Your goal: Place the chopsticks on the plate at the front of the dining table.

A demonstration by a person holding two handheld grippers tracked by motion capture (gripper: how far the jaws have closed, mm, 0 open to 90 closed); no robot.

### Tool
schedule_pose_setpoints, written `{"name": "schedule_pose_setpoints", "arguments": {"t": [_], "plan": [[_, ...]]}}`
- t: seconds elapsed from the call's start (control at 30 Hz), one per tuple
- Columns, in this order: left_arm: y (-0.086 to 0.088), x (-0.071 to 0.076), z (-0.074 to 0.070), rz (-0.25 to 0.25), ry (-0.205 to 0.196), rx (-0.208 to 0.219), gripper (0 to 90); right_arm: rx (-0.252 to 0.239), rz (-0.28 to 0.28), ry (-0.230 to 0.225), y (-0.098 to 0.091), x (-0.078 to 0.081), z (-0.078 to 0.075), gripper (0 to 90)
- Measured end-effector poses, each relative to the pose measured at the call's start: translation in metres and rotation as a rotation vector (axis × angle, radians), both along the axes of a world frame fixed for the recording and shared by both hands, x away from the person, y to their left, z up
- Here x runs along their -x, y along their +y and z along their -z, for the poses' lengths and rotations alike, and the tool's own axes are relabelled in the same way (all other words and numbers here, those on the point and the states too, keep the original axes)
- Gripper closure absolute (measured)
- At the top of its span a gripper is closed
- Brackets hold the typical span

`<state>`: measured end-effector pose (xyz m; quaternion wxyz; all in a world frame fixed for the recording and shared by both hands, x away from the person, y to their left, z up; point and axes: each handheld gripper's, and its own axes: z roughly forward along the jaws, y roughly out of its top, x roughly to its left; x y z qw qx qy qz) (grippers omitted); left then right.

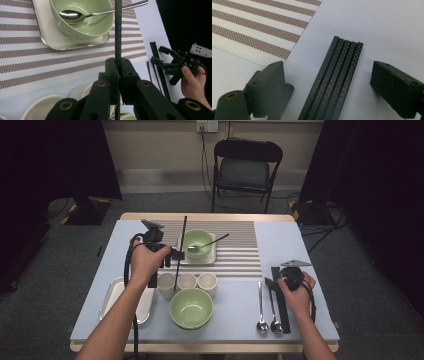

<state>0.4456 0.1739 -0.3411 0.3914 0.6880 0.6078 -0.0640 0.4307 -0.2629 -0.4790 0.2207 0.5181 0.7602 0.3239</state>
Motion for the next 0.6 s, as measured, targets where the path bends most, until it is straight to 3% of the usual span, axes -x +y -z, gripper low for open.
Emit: {"name": "schedule_pose_setpoints", "arguments": {"t": [0.6], "plan": [[0.003, -0.011, -0.001, -0.021, 0.012, 0.001, 86.3, 0.004, -0.005, -0.009, 0.000, 0.001, 0.001, 10.9]]}}
